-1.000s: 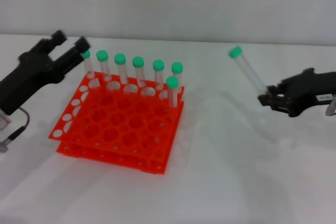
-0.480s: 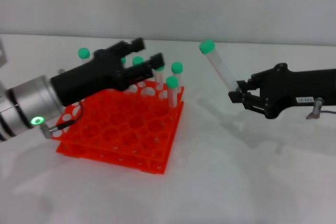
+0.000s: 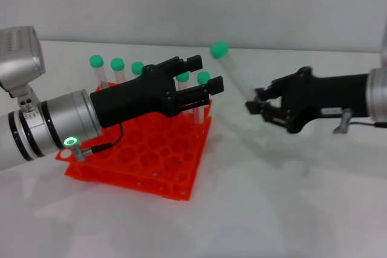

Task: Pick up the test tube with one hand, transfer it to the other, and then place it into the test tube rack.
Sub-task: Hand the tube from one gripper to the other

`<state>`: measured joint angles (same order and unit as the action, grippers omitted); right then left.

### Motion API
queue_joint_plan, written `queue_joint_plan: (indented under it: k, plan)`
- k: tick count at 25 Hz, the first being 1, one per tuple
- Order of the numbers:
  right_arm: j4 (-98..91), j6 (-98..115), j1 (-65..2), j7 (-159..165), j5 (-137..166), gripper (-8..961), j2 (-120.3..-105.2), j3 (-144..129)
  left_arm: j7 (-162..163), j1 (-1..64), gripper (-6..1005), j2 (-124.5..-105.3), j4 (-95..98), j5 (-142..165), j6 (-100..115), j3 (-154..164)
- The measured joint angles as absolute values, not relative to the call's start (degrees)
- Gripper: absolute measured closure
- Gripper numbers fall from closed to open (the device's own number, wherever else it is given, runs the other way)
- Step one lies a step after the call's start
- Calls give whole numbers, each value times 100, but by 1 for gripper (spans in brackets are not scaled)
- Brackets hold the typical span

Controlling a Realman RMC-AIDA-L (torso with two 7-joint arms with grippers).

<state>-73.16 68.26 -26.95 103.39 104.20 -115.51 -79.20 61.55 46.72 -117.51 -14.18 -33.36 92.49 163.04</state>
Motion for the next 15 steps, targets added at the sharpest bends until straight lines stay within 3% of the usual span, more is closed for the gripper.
queue_joint_plan:
  k: [15]
  plan:
    - [-7309,6343,-2777,10285,10400,764,-11549,-8357,6180,4807,307,-11834,-1396,-3307,9180,16304]
